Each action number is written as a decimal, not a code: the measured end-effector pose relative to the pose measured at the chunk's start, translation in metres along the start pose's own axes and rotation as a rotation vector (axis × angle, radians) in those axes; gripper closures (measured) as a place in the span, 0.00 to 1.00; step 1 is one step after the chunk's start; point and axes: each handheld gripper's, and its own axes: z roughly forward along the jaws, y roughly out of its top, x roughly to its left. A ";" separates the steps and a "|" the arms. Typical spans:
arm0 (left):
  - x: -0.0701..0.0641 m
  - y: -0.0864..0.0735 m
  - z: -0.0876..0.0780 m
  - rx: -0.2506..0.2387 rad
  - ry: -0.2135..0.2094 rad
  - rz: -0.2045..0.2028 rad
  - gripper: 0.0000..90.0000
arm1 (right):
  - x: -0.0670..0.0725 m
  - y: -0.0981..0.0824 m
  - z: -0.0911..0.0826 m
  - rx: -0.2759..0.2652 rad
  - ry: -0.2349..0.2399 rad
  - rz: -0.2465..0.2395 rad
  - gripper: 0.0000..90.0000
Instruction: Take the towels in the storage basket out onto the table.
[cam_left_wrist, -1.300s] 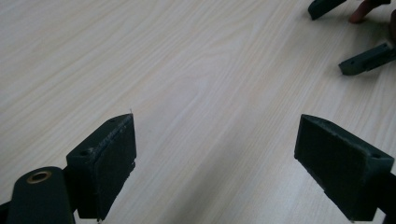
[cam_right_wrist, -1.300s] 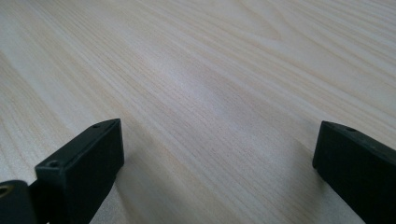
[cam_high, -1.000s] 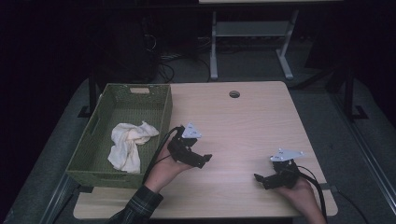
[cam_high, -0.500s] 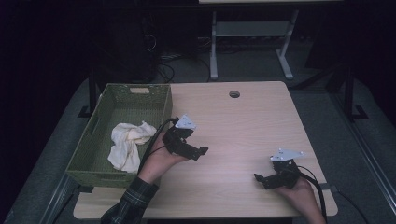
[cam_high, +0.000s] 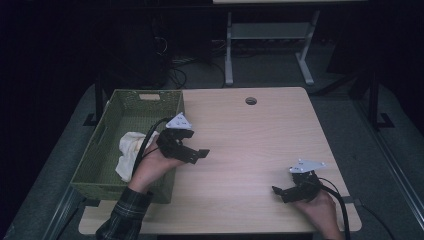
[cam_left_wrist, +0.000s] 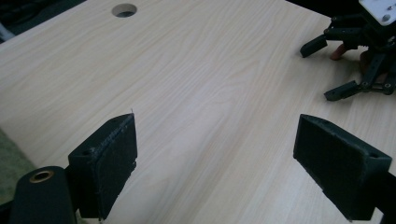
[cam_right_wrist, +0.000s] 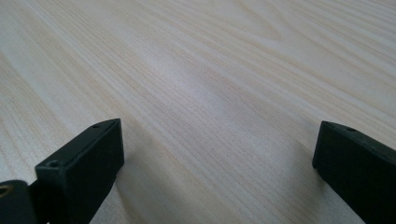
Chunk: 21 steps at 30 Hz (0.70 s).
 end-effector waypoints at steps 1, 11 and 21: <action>0.001 -0.001 -0.002 -0.001 0.004 0.000 0.15 | 0.000 0.000 0.000 0.000 0.000 0.001 0.02; 0.011 -0.005 -0.011 0.001 0.019 -0.010 0.15 | 0.000 0.000 0.000 0.000 0.000 0.001 0.02; 0.026 -0.012 -0.023 -0.012 0.049 -0.042 0.15 | 0.000 0.000 0.000 -0.003 -0.003 0.001 0.02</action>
